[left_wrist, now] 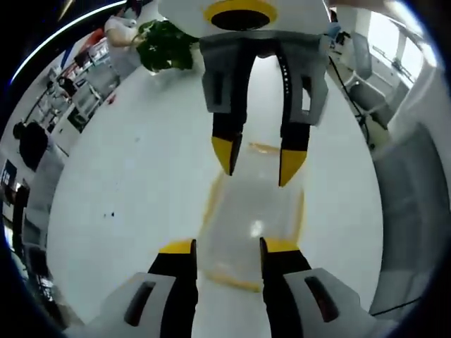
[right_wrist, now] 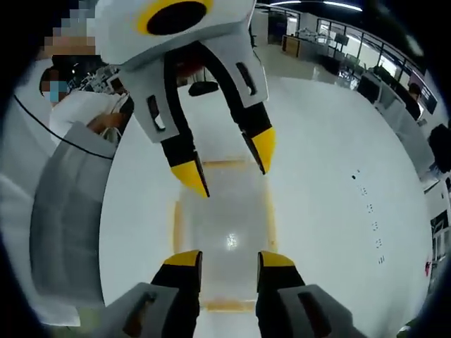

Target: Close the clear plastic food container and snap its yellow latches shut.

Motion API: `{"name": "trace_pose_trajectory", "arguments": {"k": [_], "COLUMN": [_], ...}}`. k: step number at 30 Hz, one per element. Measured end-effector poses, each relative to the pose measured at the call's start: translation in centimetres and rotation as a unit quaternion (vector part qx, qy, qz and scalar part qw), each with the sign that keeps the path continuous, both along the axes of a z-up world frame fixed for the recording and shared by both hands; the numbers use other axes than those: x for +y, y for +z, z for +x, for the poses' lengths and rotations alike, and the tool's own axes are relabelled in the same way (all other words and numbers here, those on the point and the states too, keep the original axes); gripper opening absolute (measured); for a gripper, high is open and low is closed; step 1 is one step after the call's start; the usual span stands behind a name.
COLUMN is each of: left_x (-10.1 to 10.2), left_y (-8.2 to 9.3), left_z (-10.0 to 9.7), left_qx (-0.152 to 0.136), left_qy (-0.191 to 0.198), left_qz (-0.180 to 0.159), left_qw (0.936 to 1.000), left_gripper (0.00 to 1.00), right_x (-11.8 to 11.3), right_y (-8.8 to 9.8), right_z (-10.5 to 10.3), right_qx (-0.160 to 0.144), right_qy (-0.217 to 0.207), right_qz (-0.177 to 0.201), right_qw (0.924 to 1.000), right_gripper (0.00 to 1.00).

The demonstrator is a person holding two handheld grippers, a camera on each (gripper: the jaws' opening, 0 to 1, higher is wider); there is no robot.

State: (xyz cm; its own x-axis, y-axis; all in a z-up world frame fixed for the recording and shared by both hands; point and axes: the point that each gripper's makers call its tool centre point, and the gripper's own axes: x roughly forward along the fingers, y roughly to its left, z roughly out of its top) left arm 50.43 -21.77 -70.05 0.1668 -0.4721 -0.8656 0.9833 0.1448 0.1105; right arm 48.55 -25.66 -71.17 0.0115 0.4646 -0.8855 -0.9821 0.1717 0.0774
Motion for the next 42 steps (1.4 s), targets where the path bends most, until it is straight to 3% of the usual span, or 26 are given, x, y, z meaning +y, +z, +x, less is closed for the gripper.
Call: {"name": "trace_pose_trajectory", "arguments": {"k": [13,17,20,23,32,42], "left_x": [-2.0,-2.0,-1.7,-1.9,-1.8,-1.5], "left_y": [-1.0,-1.8,-2.2,-2.2,-2.0,-2.3], "left_z": [-1.3,-1.9,-2.3,-2.6,-3.1,-3.6], "left_qx": [0.017,0.034,0.017,0.028,0.026,0.008], "left_qy": [-0.013,-0.005,-0.021,-0.007,-0.004,0.001], "left_qz": [-0.009,0.004,0.019,0.008,0.007,0.008], "left_qw": [0.9997,0.9994,0.9995,0.9995,0.9996,0.9999], "left_gripper": [0.33,0.37,0.35,0.35,0.37,0.37], "right_x": [0.6,0.6,0.6,0.6,0.7,1.2], "right_y": [-0.3,-0.3,-0.2,-0.3,-0.9,-0.9], "right_z": [0.3,1.2,1.7,1.9,2.1,3.1], "right_qx": [0.006,0.002,0.001,-0.002,0.003,0.001], "right_qy": [-0.006,-0.010,-0.014,-0.013,-0.002,0.003], "right_qz": [0.010,0.014,0.015,0.014,0.005,0.005], "right_qw": [0.9999,0.9998,0.9998,0.9998,1.0000,1.0000], "right_gripper": [0.27,0.27,0.26,0.27,0.27,0.32]}}
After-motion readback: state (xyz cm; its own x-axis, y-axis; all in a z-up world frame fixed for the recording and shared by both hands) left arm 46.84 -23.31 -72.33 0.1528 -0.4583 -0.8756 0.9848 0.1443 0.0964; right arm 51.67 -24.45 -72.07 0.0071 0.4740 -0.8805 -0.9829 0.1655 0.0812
